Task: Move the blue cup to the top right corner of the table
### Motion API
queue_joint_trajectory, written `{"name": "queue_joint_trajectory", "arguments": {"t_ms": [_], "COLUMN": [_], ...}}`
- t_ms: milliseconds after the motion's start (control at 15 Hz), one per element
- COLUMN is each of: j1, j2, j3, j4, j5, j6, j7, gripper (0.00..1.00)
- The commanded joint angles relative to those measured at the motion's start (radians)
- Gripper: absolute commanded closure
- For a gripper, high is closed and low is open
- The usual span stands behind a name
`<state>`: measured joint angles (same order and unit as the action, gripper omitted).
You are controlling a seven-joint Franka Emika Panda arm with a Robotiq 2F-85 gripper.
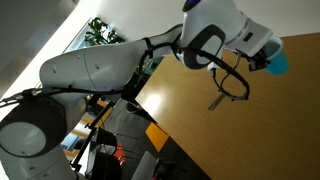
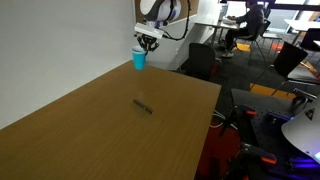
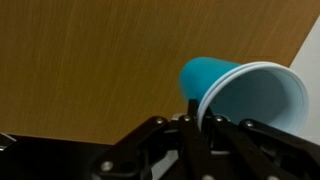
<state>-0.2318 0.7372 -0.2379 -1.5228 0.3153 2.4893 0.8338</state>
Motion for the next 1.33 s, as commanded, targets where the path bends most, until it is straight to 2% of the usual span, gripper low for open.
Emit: {"name": "queue_joint_trajectory", "arguments": {"t_ms": [0,867,1000,1267], "j1": [-0.020,-0.065,-0.067,-0.069], "j2": [0.054,0.165,0.175,0.188], "j3": [0.004,0.011,0.012,0.013], "j4": [0.075,0.194,0.207,0.225], "j5": [0.007,0.011,0.011,0.009], "j6": [-0.056,-0.147,-0.157,-0.165], "j7": [0.042,0.079,0.094,0.109], "gripper": [0.99,0.99,0.68,0.40]}}
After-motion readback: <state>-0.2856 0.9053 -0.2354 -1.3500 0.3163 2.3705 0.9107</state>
